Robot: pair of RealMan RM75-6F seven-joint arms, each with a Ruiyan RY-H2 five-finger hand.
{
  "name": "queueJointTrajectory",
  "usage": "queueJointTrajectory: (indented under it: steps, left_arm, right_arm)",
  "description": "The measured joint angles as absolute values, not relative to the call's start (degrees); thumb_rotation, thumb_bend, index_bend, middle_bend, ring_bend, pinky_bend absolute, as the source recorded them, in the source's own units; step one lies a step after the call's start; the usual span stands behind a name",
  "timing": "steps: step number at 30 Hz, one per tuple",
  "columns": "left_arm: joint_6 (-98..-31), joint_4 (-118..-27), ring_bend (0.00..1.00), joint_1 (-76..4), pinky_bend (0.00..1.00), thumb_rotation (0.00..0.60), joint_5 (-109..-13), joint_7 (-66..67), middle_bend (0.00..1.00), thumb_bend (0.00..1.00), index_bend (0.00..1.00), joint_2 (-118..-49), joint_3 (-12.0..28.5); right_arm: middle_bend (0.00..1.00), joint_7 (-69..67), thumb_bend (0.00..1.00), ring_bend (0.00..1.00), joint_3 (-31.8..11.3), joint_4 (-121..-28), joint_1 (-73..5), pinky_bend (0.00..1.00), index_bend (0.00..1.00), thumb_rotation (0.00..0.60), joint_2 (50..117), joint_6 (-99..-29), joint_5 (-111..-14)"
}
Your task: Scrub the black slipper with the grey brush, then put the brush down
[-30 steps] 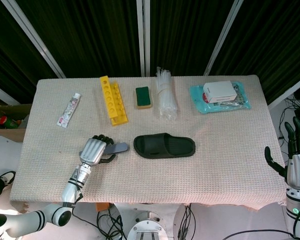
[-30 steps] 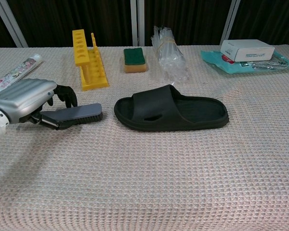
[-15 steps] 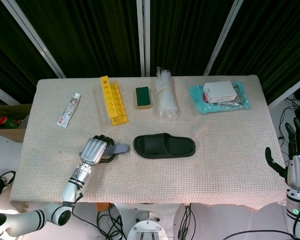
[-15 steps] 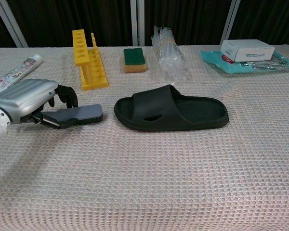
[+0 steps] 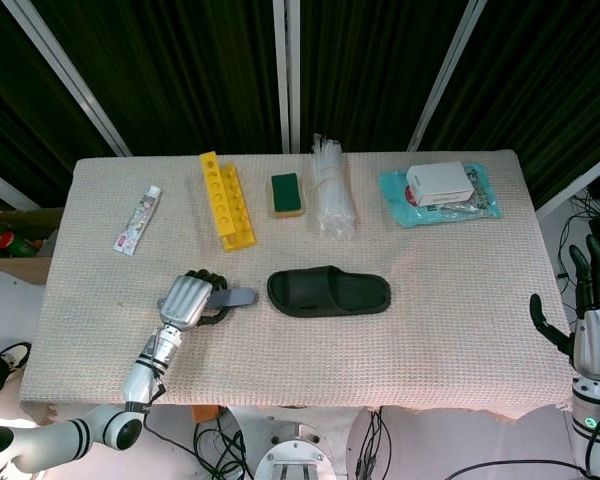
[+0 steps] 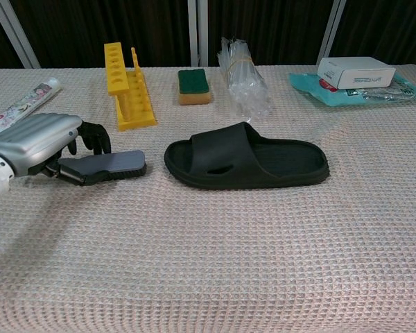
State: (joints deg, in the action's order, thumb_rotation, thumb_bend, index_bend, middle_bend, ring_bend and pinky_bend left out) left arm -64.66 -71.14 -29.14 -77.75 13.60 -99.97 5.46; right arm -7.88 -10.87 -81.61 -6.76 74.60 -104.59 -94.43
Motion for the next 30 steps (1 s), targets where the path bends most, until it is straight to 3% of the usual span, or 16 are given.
queueJointTrajectory:
  steps: [5, 23, 30]
  left_arm:
    - [-64.47, -70.80, 0.43, -29.30, 0.53, 0.600, -78.09, 12.13, 0.53, 0.36, 0.52, -99.98, 5.47]
    - [-64.56, -69.96, 0.58, -29.79, 0.68, 0.600, -79.17, 4.15, 0.68, 0.39, 0.68, -100.09, 6.27]
    - [-62.38, -71.07, 0.70, -29.95, 0.82, 0.600, -77.20, -3.95, 0.79, 0.42, 0.78, -99.33, 7.82]
  right_arm:
    - [0.00, -7.88, 0.36, 0.00, -10.86, -81.52, -6.73, 0.00, 0.00, 0.600, 74.65, -104.59, -94.42]
    - [0.00, -8.14, 0.36, 0.00, -10.79, -81.34, -6.62, 0.00, 0.00, 0.600, 74.69, -104.58, -94.42]
    - [0.00, -8.08, 0.36, 0.00, -10.87, -81.49, -6.62, 0.00, 0.00, 0.600, 74.52, -104.60, -94.43]
